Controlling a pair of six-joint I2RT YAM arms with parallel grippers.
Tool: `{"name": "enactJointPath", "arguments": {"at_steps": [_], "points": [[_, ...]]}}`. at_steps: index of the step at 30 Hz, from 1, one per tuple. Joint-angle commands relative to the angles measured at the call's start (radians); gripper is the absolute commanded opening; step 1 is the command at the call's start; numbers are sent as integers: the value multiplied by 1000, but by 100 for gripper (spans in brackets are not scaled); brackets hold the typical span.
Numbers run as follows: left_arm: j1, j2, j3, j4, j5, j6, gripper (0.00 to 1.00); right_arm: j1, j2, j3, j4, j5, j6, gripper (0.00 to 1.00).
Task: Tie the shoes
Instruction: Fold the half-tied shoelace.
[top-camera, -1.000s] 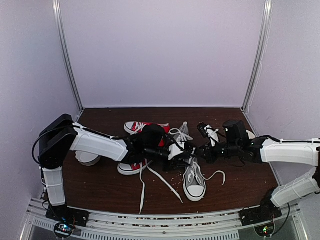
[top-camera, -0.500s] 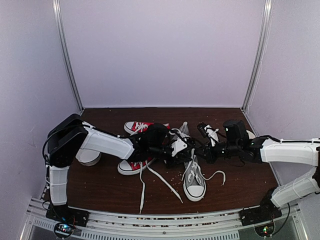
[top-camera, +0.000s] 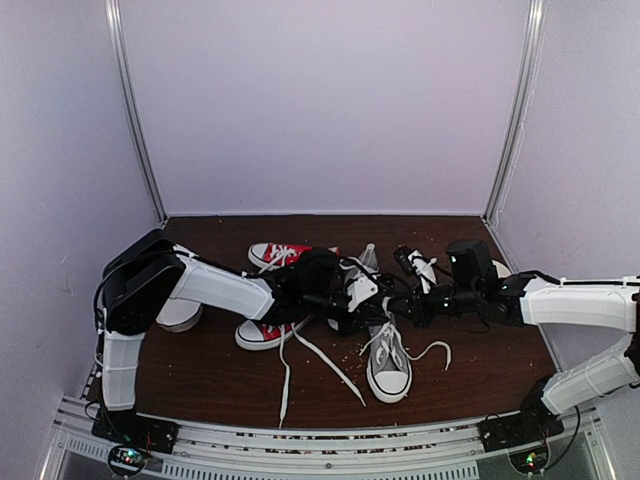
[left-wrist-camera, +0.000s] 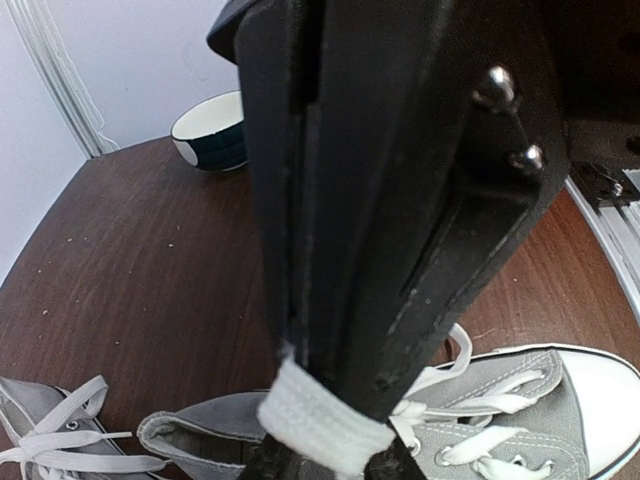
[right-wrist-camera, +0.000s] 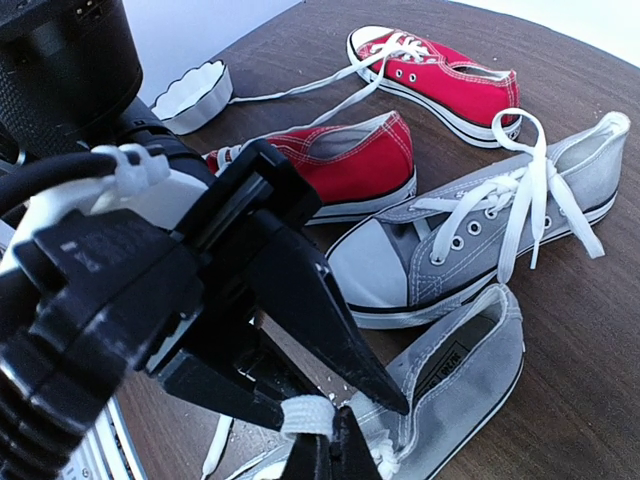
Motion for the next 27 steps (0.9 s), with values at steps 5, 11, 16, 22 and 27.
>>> {"name": "enactJointPath", "arguments": {"at_steps": [5, 11, 16, 22, 27], "points": [[5, 35, 36, 60, 4, -13, 19, -7, 13, 11, 15, -25, -7, 0], [3, 35, 35, 73, 27, -20, 3, -7, 19, 16, 8, -31, -6, 0], [3, 32, 11, 110, -3, -40, 0, -7, 3, 35, -44, -2, -6, 13], [-7, 27, -19, 149, -47, -35, 0, -14, -118, 60, -225, 158, 35, 32], [-20, 23, -32, 152, -68, -12, 0, -38, -216, 76, -444, 391, 132, 44]]}}
